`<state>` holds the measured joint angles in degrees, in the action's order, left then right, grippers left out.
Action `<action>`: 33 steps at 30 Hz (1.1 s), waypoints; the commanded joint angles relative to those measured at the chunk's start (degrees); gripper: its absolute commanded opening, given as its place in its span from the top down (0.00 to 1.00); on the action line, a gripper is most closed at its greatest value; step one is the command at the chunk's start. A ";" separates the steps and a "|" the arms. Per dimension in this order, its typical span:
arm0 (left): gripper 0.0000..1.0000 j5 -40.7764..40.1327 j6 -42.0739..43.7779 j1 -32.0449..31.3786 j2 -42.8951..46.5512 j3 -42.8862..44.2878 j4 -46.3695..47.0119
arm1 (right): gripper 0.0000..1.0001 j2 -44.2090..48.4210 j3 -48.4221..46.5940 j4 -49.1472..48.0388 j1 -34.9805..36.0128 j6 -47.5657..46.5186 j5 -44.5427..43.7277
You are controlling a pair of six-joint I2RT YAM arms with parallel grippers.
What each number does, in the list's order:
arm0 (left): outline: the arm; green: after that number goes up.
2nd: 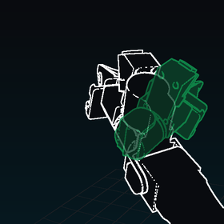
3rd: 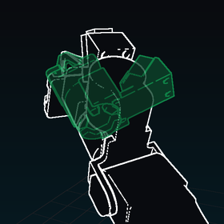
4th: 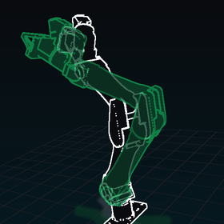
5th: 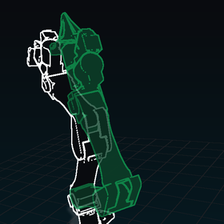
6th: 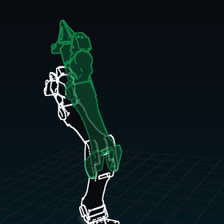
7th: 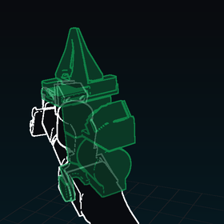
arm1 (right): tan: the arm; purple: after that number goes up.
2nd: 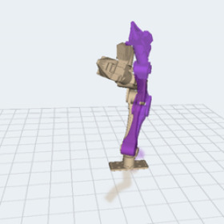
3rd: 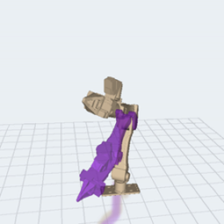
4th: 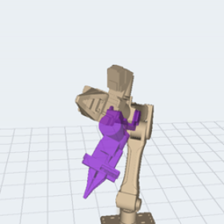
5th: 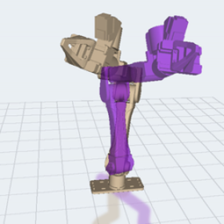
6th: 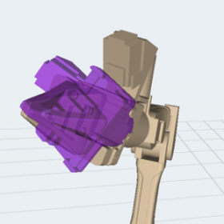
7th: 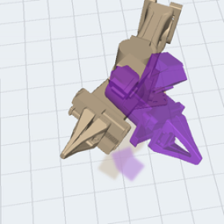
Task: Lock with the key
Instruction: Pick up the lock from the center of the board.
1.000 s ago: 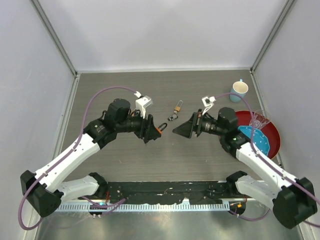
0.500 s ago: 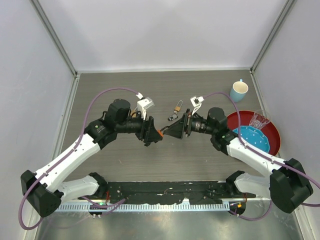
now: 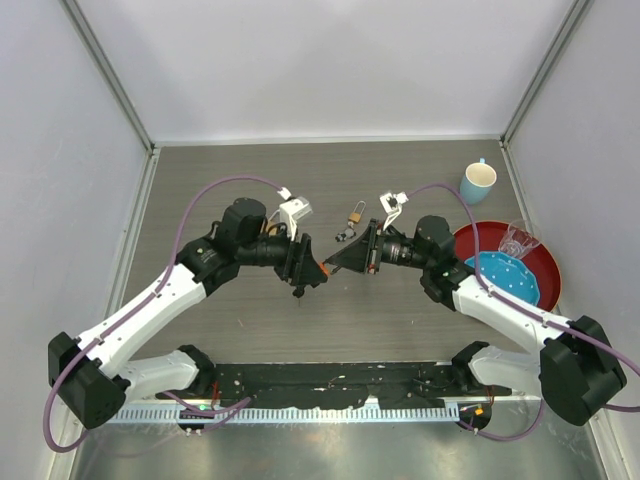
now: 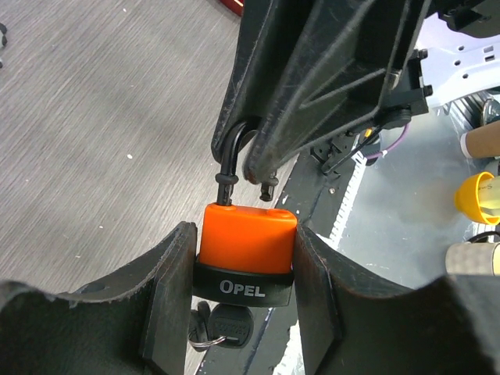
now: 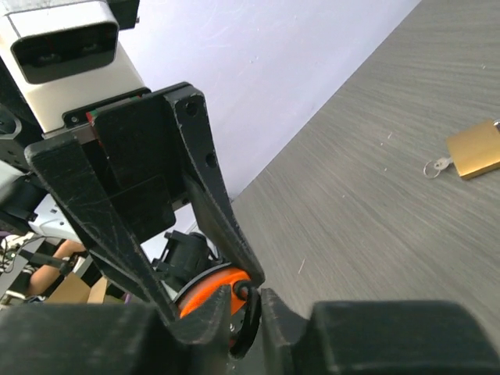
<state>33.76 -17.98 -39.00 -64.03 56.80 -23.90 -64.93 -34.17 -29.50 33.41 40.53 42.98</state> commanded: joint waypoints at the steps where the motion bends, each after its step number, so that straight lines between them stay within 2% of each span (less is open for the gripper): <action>1: 1.00 1.40 -0.74 -0.20 0.75 0.42 5.00 | 0.78 0.15 -0.98 -3.46 0.96 0.07 1.67; 4: 1.00 1.05 -0.83 -0.20 0.57 0.51 4.83 | 0.99 -0.37 -1.07 -3.02 1.13 -0.28 1.58; 10: 1.00 -1.32 -0.57 -0.20 0.84 0.42 4.30 | 0.99 -1.52 -1.60 -1.36 1.22 -0.11 0.26; 11: 0.95 -1.94 -0.74 -0.20 0.84 0.51 4.39 | 0.98 -1.35 -1.25 -1.44 1.39 0.07 -0.44; 12: 0.84 -2.90 -0.92 -0.20 0.84 0.68 4.21 | 0.99 -1.08 -1.25 -0.57 1.31 0.42 -1.23; 13: 0.68 -3.87 -1.01 -0.20 1.01 0.69 4.30 | 0.98 -0.47 -1.16 -0.04 1.31 0.34 -2.36; 14: 0.37 -6.66 -1.27 -0.20 1.27 0.60 4.56 | 0.98 -0.03 -0.90 0.23 1.40 0.60 -2.90; 16: 0.10 -10.01 -2.67 -0.20 2.50 0.07 6.48 | 0.98 1.72 -0.11 1.28 1.40 1.56 -5.35; 18: 0.02 -13.27 -3.73 -0.20 3.64 -1.59 9.03 | 0.98 3.13 0.59 1.46 1.31 3.05 -7.20; 23: 0.00 -15.21 -5.75 -0.20 7.07 -5.81 19.23 | 0.98 8.40 3.67 0.58 1.40 9.64 -13.52; 29: 0.00 -10.83 -5.40 -0.19 9.18 -8.97 28.11 | 0.98 13.41 8.06 -3.01 1.31 21.22 -19.95; 33: 0.00 -7.84 -6.10 -0.19 9.19 -10.56 33.29 | 0.99 14.56 12.19 -12.66 1.31 30.02 -22.67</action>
<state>22.39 -23.24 -39.27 -55.83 47.24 -0.86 -52.29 -24.16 -28.80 34.54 58.74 25.47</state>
